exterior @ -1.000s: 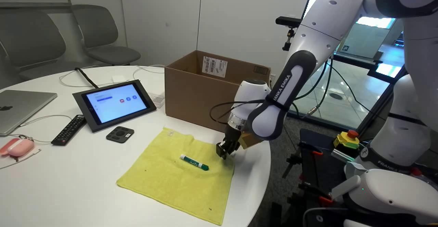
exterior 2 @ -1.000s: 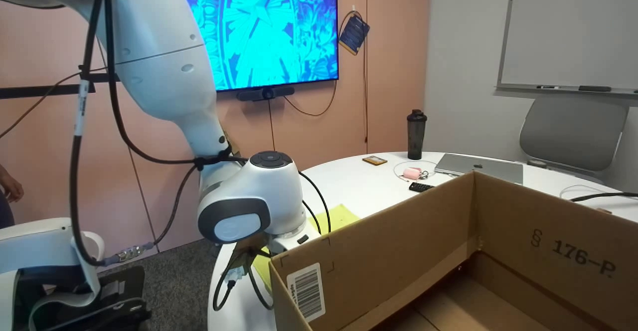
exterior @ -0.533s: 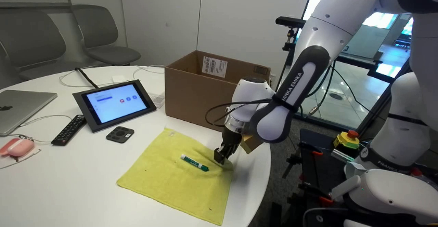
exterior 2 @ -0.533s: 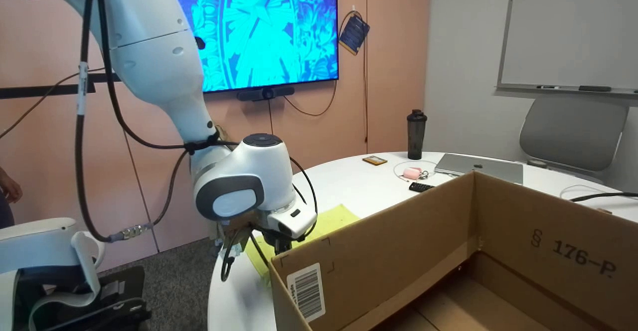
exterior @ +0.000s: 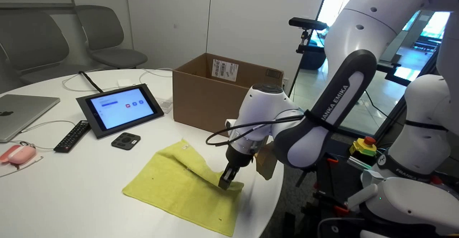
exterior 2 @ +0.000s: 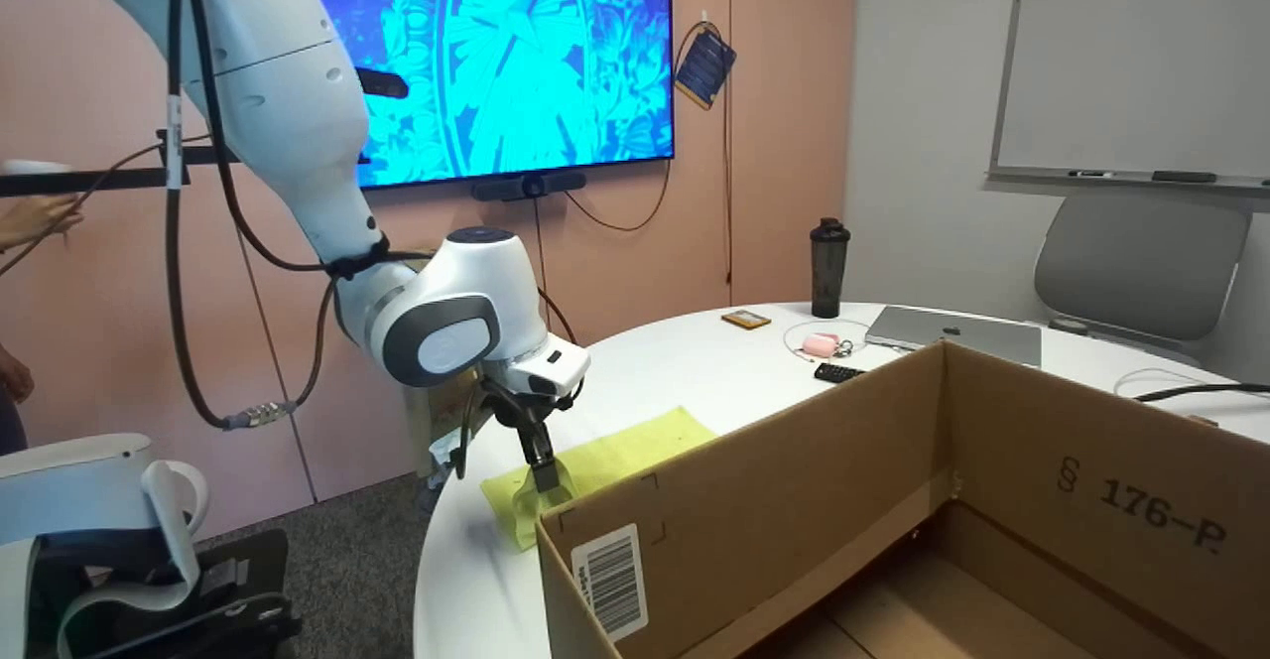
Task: Pick up the marker, put it on the towel and fold together, pick up the folded towel with the maker and put it in the box
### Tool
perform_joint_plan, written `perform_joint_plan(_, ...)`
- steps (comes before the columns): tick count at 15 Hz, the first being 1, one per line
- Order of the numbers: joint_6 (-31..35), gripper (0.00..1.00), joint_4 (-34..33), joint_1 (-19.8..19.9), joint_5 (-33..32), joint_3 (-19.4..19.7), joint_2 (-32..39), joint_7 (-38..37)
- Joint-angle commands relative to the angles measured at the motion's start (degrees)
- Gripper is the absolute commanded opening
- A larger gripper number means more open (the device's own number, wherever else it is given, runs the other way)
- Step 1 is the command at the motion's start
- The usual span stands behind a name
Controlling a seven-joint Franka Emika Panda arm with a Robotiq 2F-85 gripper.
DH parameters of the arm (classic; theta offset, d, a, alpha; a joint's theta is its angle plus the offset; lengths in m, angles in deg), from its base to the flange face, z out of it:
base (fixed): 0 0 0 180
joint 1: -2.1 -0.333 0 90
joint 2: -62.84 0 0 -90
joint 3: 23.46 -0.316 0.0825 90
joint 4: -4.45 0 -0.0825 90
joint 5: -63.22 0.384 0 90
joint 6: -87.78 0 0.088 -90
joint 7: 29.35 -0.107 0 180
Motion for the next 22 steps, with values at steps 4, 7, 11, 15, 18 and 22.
perform_joint_plan(4,-7.26,0.06,-14.58,-13.61,-2.04,7.82,13.67,-11.98)
perform_joint_plan(7,-12.85,0.06,-21.57,-17.38,-1.21,10.23,18.05,-19.22)
perform_joint_plan(11,-20.02,0.33,-27.92,-18.24,-2.26,10.55,20.67,-26.52)
perform_joint_plan(15,-24.82,0.55,-29.86,-16.21,-3.22,8.37,18.67,-26.30)
perform_joint_plan(18,-27.22,0.78,-29.33,-14.86,-4.44,6.40,15.88,-22.82)
perform_joint_plan(22,-26.52,1.00,-27.10,-11.03,-4.28,2.18,10.95,-16.85)
